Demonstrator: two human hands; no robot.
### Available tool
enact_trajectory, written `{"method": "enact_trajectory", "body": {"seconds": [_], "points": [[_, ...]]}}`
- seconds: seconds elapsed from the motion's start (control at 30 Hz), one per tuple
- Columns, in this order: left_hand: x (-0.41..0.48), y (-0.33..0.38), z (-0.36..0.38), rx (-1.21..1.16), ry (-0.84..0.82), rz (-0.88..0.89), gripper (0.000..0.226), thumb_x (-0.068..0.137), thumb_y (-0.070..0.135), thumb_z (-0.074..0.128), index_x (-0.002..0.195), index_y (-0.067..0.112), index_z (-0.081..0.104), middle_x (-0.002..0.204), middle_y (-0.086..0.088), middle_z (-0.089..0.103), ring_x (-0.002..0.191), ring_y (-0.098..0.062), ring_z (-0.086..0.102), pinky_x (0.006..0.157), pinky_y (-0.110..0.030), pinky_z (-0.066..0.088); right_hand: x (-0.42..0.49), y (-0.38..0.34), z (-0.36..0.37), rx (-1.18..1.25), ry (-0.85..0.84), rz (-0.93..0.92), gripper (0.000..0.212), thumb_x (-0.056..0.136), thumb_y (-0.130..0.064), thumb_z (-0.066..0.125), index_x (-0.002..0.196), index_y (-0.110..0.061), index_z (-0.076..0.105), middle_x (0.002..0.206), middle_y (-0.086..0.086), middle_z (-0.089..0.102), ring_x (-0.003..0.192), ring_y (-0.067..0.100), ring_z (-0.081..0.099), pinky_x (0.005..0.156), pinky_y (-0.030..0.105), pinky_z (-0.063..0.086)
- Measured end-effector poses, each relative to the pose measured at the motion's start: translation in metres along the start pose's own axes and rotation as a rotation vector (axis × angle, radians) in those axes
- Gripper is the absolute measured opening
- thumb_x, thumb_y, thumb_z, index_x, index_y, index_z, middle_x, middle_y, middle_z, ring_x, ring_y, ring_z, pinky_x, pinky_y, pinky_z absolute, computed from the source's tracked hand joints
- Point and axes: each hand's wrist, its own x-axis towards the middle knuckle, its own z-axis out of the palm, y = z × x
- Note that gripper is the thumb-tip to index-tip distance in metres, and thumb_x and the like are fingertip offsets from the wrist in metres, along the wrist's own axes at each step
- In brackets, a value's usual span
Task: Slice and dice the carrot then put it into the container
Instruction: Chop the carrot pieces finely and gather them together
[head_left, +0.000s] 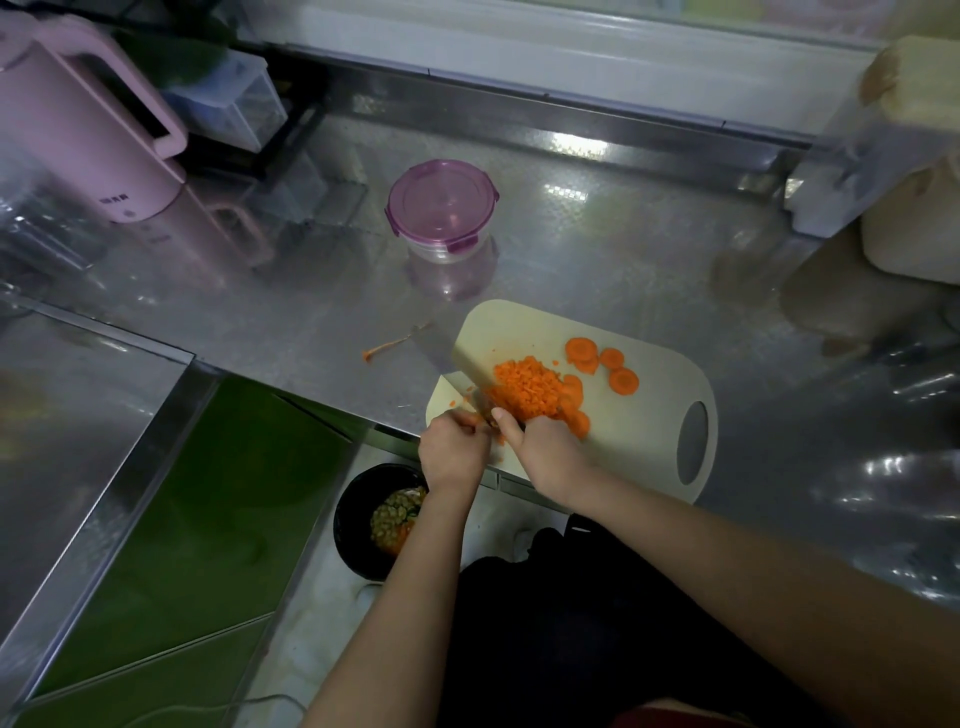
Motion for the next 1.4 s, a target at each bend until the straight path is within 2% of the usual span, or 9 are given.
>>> {"method": "enact_trajectory", "body": {"seconds": [0.2,0.33,0.47,0.53,0.6,0.73,0.9,1.1,1.4], "points": [[0.003,-0.004,0.003,-0.087,0.056,0.028,0.009,0.09,0.013,0.057,0.087,0.008,0.064,0.087,-0.006,0.067,0.082,-0.021,0.06,0.07,-0.025,0.043,0.007,0.01,-0.005,0.258,-0.029,0.02,0.066,0.098,-0.053,0.03,0.045,-0.014,0.031,0.041,0.001,0.036,0.041,0.019,0.036,0.048,0.028,0.03],[0.005,-0.01,0.008,-0.325,0.088,-0.019,0.024,0.092,0.009,0.051,0.073,0.024,0.053,0.083,-0.008,0.068,0.073,-0.026,0.067,0.074,-0.042,0.057,0.004,0.011,-0.003,0.323,-0.047,0.046,0.066,0.098,-0.054,0.031,0.044,-0.015,0.031,0.026,-0.006,0.031,0.028,0.008,0.034,0.038,0.019,0.026],[0.002,-0.01,0.01,-0.395,0.091,-0.005,0.016,0.09,0.012,0.051,0.079,0.022,0.056,0.086,-0.007,0.068,0.074,-0.024,0.067,0.073,-0.042,0.057,0.006,0.013,-0.012,0.378,0.0,0.042,0.064,0.097,-0.056,0.032,0.046,-0.016,0.03,0.027,-0.006,0.028,0.023,0.008,0.031,0.028,0.015,0.023],[-0.002,-0.006,0.006,-0.37,0.109,0.032,0.006,0.089,0.012,0.054,0.089,0.014,0.06,0.085,-0.001,0.065,0.074,-0.017,0.062,0.074,-0.03,0.052,0.006,0.013,-0.018,0.415,0.02,0.036,0.063,0.096,-0.056,0.031,0.049,-0.016,0.03,0.033,-0.006,0.027,0.024,0.008,0.027,0.029,0.014,0.019],[-0.004,-0.003,0.003,-0.34,0.109,0.075,0.012,0.087,0.01,0.059,0.098,0.007,0.061,0.085,0.0,0.06,0.073,-0.011,0.057,0.072,-0.023,0.046,0.005,0.014,-0.025,0.484,0.027,0.051,0.061,0.096,-0.056,0.031,0.05,-0.016,0.03,0.034,-0.005,0.027,0.024,0.007,0.024,0.028,0.017,0.018],[-0.002,0.003,0.006,-0.141,0.005,0.149,0.041,0.078,0.016,0.07,0.117,0.013,0.057,0.117,-0.009,0.05,0.109,-0.024,0.051,0.097,-0.029,0.039,0.005,0.017,-0.035,0.551,0.031,0.082,0.061,0.095,-0.058,0.032,0.052,-0.016,0.033,0.036,-0.005,0.029,0.026,0.01,0.026,0.034,0.013,0.019],[-0.006,0.016,0.013,0.133,-0.075,0.216,0.074,0.073,0.034,0.075,0.134,0.018,0.037,0.127,-0.01,0.034,0.122,-0.03,0.033,0.095,-0.039,0.037,0.002,0.02,-0.044,0.569,0.061,0.078,0.061,0.095,-0.058,0.032,0.052,-0.015,0.036,0.042,0.0,0.034,0.029,0.01,0.029,0.034,0.016,0.022],[0.0,0.021,0.016,0.255,-0.1,0.287,0.064,0.081,0.031,0.07,0.135,0.019,0.038,0.131,-0.01,0.03,0.121,-0.029,0.032,0.092,-0.041,0.041,-0.001,0.023,-0.046,0.567,0.067,0.069,0.063,0.095,-0.057,0.032,0.049,-0.015,0.035,0.046,0.003,0.036,0.03,0.011,0.03,0.035,0.017,0.024],[0.003,0.023,0.013,0.24,-0.1,0.292,0.051,0.083,0.024,0.06,0.129,0.017,0.04,0.129,-0.009,0.031,0.121,-0.029,0.033,0.093,-0.042,0.041,-0.002,0.025,-0.049,0.57,0.08,0.057,0.064,0.097,-0.054,0.033,0.047,-0.015,0.037,0.044,0.001,0.037,0.027,0.007,0.031,0.033,0.015,0.023]]}}
